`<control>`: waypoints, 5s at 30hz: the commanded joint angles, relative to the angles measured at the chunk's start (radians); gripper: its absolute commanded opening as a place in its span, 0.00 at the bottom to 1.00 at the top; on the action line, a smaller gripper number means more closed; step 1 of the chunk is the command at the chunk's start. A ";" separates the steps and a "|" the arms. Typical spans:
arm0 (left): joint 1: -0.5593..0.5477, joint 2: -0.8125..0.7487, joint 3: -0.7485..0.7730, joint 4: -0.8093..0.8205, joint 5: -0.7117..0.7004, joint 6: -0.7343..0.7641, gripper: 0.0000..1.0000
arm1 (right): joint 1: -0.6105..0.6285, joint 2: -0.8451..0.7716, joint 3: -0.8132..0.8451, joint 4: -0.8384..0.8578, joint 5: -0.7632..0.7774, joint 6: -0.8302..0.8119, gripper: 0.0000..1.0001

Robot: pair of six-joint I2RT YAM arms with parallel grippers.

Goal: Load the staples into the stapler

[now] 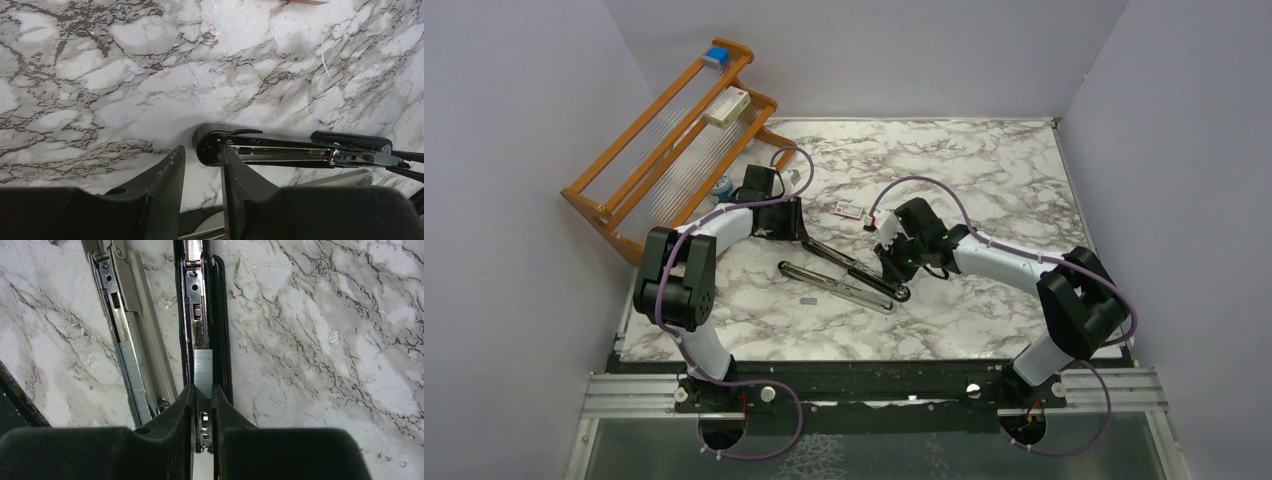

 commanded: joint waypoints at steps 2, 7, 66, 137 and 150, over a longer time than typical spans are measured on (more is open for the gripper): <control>0.002 0.035 0.006 -0.031 -0.065 0.030 0.34 | 0.006 0.030 0.016 -0.068 0.079 0.035 0.15; 0.001 0.032 0.007 -0.031 -0.065 0.030 0.34 | 0.005 0.030 0.017 -0.068 0.097 0.054 0.15; 0.002 0.038 0.008 -0.033 -0.067 0.031 0.34 | 0.004 -0.053 0.023 -0.030 -0.024 -0.050 0.12; 0.002 0.040 0.012 -0.037 -0.069 0.032 0.34 | 0.005 0.060 0.072 -0.099 0.027 -0.055 0.13; 0.002 0.041 0.011 -0.037 -0.067 0.032 0.34 | 0.006 0.062 0.097 -0.159 -0.004 -0.060 0.13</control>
